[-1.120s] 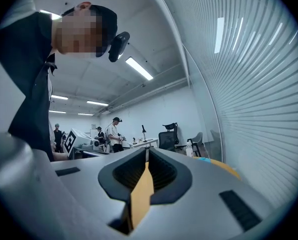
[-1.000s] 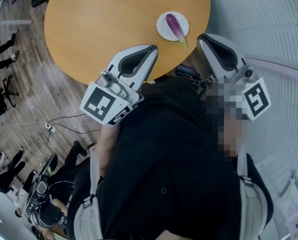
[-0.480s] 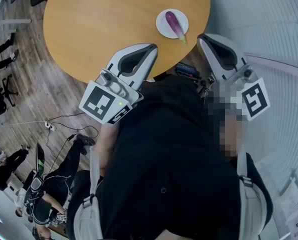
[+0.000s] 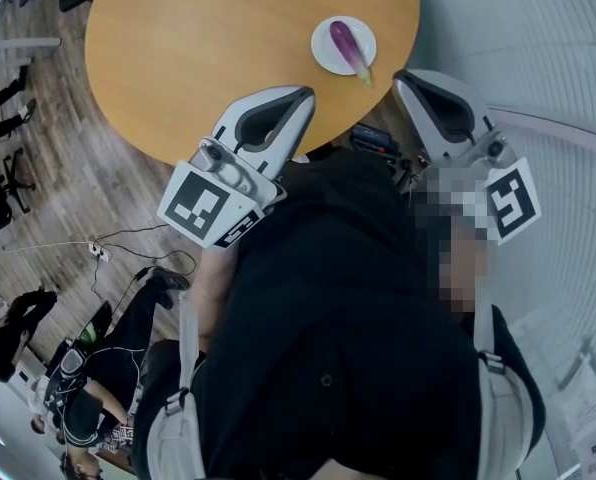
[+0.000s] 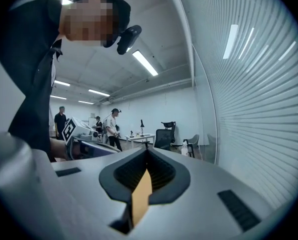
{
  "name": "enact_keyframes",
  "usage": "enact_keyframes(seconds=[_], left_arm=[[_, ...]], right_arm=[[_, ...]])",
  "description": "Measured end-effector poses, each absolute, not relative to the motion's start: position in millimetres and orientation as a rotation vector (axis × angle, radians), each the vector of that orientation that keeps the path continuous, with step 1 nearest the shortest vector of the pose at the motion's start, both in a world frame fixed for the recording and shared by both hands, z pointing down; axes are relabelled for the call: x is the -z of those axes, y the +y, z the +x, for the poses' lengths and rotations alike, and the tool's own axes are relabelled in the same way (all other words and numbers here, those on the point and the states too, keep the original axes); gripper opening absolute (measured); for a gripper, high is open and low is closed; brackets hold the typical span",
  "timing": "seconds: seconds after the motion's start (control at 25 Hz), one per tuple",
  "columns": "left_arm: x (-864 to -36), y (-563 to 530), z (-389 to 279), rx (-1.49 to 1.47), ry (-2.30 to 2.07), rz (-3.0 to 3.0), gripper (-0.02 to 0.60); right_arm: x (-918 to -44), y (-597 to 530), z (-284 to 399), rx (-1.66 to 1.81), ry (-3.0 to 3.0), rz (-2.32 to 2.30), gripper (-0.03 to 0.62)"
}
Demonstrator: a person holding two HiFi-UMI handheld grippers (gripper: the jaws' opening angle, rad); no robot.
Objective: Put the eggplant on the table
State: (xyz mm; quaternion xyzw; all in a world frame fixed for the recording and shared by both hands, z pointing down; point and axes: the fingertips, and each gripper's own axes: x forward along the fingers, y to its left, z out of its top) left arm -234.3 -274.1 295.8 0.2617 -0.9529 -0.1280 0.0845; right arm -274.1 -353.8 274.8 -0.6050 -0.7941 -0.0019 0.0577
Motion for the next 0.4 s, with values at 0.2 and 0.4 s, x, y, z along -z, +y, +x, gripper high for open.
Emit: enact_keyframes(seconds=[0.2,0.4], left_arm=[[-297.2,-274.5,-233.7,0.385,-2.841,0.775,0.012],[-297.4,-273.4,-233.0,0.383,-2.839,0.773,0.012]], right_arm=[[-266.8,-349.4,-268.3,-0.061,-2.391,-1.870,0.018],[-267.8,-349.1,-268.6,-0.017,-2.394,-1.875,0.017]])
